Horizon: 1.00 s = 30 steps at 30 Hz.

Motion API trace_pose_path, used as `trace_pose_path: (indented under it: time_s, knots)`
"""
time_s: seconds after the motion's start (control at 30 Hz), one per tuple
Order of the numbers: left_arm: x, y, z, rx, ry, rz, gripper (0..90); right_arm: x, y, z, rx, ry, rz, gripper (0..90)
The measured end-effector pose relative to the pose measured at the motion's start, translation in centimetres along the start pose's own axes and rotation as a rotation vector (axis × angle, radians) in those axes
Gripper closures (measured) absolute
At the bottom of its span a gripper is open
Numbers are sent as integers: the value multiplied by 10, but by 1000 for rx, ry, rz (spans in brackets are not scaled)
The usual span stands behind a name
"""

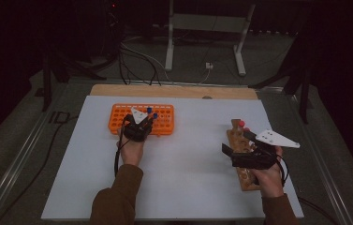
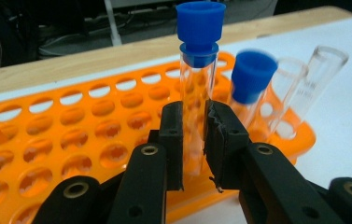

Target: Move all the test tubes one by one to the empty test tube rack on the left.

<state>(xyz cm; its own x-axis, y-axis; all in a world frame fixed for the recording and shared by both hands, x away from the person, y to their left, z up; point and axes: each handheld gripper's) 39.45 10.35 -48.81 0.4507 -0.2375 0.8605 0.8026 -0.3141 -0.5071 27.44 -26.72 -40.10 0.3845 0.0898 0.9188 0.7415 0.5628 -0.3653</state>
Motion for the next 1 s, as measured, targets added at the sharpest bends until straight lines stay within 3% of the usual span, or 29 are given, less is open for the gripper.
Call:
trace_pose_path:
  time_s: [0.33,0.6,0.83,1.0]
  knots:
    - [-2,3,-1,-8,12,55,783,0,1,1,3,-4,3,0]
    - [-5,2,3,-17,-15,59,767,1,-2,-3,-6,5,-3,0]
    - [-7,-11,10,-48,-70,28,618,1,-4,-4,-19,9,-14,0]
    - [-7,-29,16,-83,-113,-1,439,3,-7,-6,-62,-4,-28,0]
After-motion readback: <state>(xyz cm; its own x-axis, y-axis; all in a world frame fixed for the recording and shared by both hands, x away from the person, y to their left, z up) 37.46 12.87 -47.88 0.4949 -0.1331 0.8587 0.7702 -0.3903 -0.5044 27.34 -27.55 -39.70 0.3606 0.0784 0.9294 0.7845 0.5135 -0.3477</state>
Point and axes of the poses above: each handheld gripper's, and its own axes: y roughly forward along the jaws, x roughly out of its top, z roughly to its left, and after that the axes turned 2 degrees about y, right-handed
